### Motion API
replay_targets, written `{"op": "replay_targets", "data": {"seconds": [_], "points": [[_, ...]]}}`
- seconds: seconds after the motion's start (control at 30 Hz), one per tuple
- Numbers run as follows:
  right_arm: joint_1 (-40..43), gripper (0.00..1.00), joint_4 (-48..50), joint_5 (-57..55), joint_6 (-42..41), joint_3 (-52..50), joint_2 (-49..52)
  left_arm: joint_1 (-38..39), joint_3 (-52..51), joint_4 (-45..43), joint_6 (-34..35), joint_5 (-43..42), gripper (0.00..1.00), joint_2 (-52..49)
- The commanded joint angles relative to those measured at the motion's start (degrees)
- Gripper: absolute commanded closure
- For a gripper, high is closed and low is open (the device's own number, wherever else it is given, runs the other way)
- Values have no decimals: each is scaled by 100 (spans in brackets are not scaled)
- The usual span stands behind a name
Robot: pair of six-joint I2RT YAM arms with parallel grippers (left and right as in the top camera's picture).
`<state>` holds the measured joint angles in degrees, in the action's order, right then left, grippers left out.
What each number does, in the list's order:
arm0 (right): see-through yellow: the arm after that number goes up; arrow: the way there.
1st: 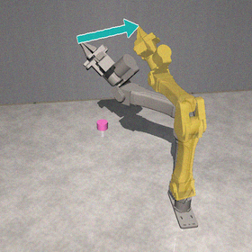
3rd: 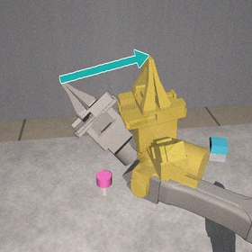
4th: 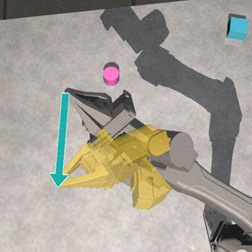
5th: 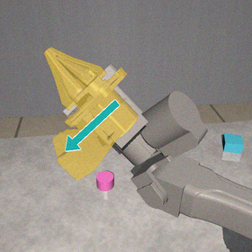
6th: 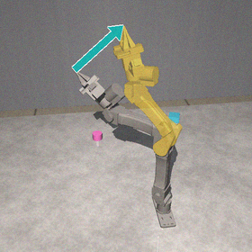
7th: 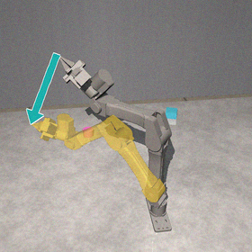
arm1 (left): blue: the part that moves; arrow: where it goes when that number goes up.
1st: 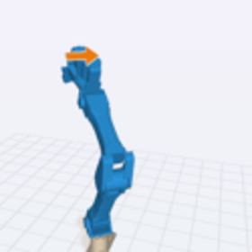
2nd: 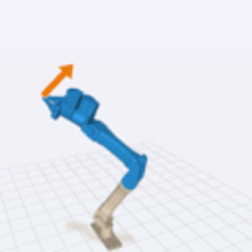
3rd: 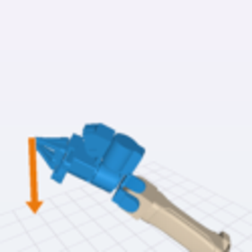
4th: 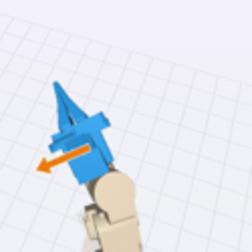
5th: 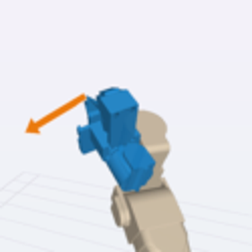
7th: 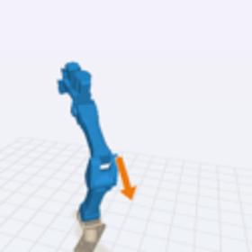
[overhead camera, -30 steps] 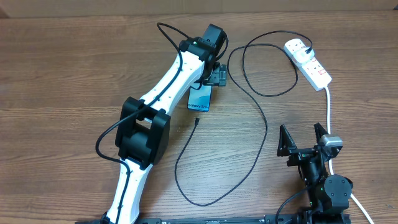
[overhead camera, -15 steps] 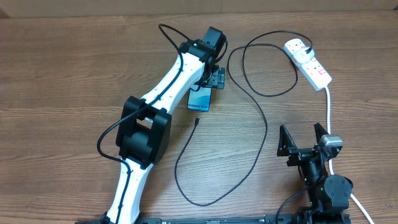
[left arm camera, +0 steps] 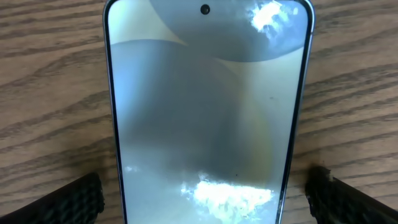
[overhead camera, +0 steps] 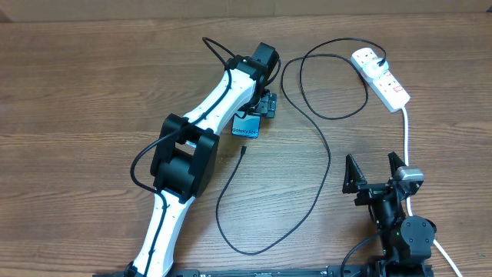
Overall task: Plug charger to phone and switch on socket
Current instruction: 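Close the left gripper on the phone's sides and adjust the grip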
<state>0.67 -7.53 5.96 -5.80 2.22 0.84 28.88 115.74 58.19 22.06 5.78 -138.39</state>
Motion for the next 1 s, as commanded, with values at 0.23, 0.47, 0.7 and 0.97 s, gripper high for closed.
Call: {"op": "replay_targets", "data": {"seconds": [0.23, 0.47, 0.7, 0.97], "points": [[-28, 0, 26, -35, -22, -39, -61, 26, -31, -2, -109, -122, 0, -70], [-28, 0, 26, -35, -22, -39, -61, 26, -74, -4, -76, -136, 0, -74], [-28, 0, 26, -35, -22, -39, -61, -61, -271, -79, -68, -293, 0, -74], [-28, 0, 24, -35, -22, -39, -61, -278, -337, -103, -90, -619, 0, -103]]}}
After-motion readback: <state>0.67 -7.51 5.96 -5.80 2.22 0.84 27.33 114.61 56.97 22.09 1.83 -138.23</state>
